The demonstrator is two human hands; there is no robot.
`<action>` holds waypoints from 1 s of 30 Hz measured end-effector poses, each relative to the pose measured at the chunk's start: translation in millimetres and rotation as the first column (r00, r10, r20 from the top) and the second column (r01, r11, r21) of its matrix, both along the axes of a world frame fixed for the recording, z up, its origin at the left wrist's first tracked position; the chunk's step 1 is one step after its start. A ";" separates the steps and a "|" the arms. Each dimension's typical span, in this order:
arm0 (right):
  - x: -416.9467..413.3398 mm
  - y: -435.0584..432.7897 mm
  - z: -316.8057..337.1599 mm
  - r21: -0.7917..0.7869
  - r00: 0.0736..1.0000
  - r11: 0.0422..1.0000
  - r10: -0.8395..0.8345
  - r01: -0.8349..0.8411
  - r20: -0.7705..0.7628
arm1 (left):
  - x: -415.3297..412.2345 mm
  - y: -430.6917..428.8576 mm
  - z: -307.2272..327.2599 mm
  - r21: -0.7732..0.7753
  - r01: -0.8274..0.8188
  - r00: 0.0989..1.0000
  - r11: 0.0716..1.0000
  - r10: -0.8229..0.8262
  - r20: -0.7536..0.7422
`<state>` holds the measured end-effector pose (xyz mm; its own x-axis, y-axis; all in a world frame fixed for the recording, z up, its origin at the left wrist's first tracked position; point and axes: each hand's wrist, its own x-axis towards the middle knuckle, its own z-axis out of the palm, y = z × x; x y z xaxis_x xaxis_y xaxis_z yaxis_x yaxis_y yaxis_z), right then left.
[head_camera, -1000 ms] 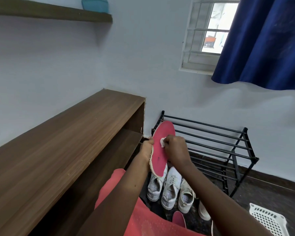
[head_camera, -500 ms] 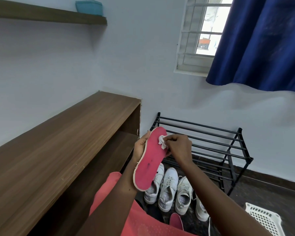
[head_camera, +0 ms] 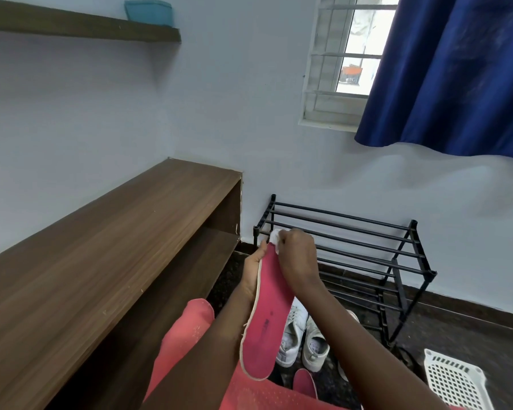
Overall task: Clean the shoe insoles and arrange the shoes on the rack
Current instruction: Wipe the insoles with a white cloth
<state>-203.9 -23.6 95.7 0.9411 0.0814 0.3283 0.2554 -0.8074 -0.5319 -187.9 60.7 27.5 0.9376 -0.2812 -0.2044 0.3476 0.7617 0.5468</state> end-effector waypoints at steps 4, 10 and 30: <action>-17.5 19.2 -16.9 -0.213 0.982 0.977 0.012 0.029 0.188 | -8.8 -3.0 16.3 -0.057 -0.054 0.960 0.997 0.067 0.272; 7.3 1.7 -7.9 -0.158 0.982 0.987 0.020 0.010 0.187 | 4.6 0.0 -1.8 0.025 -0.064 0.998 0.998 0.064 0.017; 7.8 -7.6 -9.6 -0.193 0.968 0.980 0.095 -0.050 0.231 | 3.7 3.7 6.8 0.075 -0.033 0.995 0.997 0.025 0.101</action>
